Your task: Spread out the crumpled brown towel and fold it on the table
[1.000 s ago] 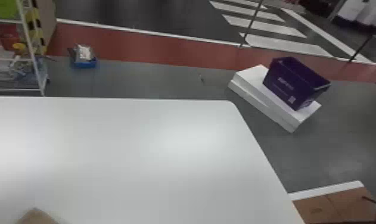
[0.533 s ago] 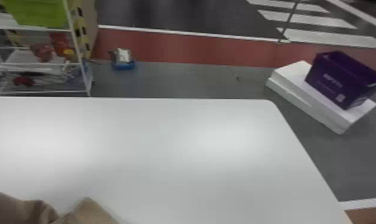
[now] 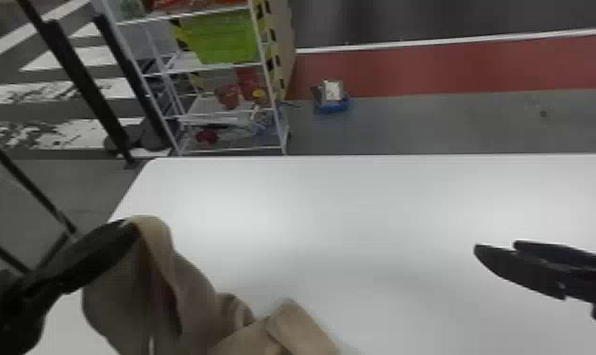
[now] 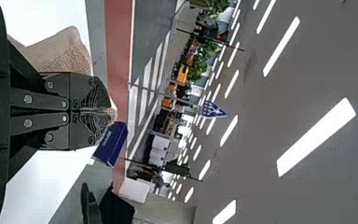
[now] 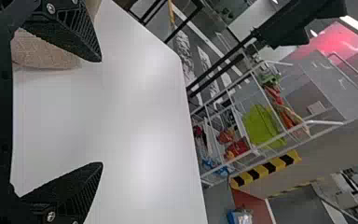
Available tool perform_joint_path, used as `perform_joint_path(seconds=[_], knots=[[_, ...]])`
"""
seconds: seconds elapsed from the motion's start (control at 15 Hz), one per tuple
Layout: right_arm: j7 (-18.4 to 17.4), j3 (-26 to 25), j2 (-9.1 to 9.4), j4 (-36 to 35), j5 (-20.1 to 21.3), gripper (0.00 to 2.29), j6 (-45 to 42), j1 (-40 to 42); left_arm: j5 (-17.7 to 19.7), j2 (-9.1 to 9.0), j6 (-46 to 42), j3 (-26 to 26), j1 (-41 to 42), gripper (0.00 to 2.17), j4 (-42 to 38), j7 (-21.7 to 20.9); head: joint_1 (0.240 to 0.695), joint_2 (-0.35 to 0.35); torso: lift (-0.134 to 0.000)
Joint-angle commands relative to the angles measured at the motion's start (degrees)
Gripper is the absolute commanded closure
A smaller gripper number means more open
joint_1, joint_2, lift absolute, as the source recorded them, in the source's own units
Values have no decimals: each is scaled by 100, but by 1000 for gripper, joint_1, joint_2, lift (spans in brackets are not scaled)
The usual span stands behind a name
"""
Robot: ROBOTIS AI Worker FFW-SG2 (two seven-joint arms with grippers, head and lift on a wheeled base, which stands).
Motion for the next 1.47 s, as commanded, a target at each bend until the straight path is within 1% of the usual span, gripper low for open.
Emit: perform_joint_path(seconds=[0.0, 0.07, 0.13, 0.2, 0.33, 0.53, 0.67, 0.87, 1.07, 1.2, 1.4], knots=[[-25, 1234, 49, 1199, 630, 124, -1253, -422, -273, -15, -6, -285, -56, 1831, 3, 62, 695, 293, -124], [1, 1647, 49, 1674, 736, 147, -1482, -695, -369, -15, -6, -346, -117, 1831, 3, 97, 695, 317, -124], [19, 1928, 49, 1955, 744, 218, -1482, -897, -448, -15, -6, -399, -144, 1831, -5, 141, 695, 338, -124], [-7, 2298, 49, 2131, 780, 232, -1341, -1126, -563, -15, 12, -496, -179, 1831, -5, 176, 695, 350, -124], [-25, 2992, 49, 2245, 1122, 255, -480, -1521, -651, -15, 12, -548, -232, 1831, -14, 272, 695, 350, -124], [63, 3800, 49, 2614, 1641, 255, 258, -2066, -818, -15, 47, -610, -390, 1831, -14, 308, 695, 350, -124], [177, 4082, 49, 2992, 1826, 255, 364, -2268, -941, -15, 100, -689, -460, 1831, -14, 316, 695, 350, -124], [370, 4424, 49, 3458, 1834, 255, 241, -2470, -985, -15, 100, -715, -530, 1831, 21, 352, 695, 350, -124], [397, 4802, 49, 3810, 1878, 289, 47, -2593, -985, -15, 100, -724, -548, 1831, 39, 360, 695, 350, -124], [388, 5048, 49, 3985, 1922, 407, -111, -2637, -976, -15, 100, -724, -548, 1831, 47, 352, 695, 350, -124], [327, 5321, 49, 4109, 1913, 407, -339, -2681, -941, -15, 100, -671, -522, 1831, 47, 281, 695, 350, -124]])
